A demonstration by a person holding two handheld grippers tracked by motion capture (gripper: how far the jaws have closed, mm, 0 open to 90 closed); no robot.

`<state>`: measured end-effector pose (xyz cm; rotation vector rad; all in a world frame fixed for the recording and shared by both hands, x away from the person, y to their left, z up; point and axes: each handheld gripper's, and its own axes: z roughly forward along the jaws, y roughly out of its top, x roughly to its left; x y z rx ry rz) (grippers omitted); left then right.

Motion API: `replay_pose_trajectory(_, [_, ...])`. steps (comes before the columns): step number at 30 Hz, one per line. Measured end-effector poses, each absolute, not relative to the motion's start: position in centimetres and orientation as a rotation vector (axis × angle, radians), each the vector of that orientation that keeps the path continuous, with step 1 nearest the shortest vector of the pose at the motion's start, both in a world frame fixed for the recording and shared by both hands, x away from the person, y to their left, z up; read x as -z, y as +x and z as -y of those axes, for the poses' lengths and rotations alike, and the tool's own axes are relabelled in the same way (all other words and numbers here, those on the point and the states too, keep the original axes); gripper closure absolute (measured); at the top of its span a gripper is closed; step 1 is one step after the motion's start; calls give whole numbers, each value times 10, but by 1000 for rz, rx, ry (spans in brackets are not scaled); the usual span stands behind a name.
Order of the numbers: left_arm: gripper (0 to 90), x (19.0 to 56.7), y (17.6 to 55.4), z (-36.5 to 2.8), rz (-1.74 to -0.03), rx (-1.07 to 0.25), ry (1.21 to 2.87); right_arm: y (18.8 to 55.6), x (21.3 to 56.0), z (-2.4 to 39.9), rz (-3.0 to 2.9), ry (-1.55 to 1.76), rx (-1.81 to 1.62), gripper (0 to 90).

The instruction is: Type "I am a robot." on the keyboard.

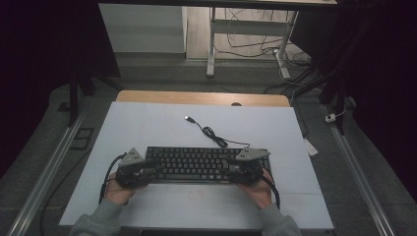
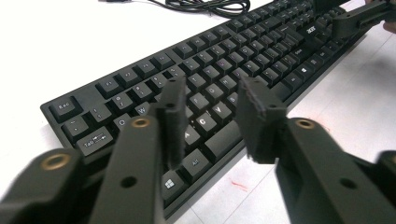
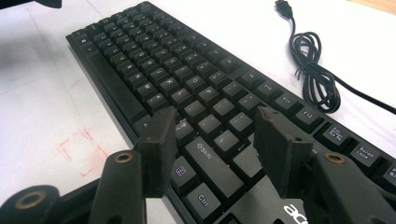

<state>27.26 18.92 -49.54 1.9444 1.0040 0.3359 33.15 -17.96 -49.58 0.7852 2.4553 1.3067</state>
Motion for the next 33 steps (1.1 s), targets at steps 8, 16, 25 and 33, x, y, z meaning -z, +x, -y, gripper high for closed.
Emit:
replay_pose_trajectory(8, [812,496,274,-176,-981,-335,1970,332,497,180,-2462,785,-1303,491])
replay_pose_trajectory(16, [892,498,273,-165,-955,-327,1989,333,498,180,-2463,787,-1298,490])
replay_pose_trajectory(25, [892,509,276,-147,-924,-307,2052,334,499,181,-2464,794,-1292,488])
replay_pose_trajectory(33, [892,518,277,-139,-909,-320,2108,333,500,180,-2466,795,-1275,487])
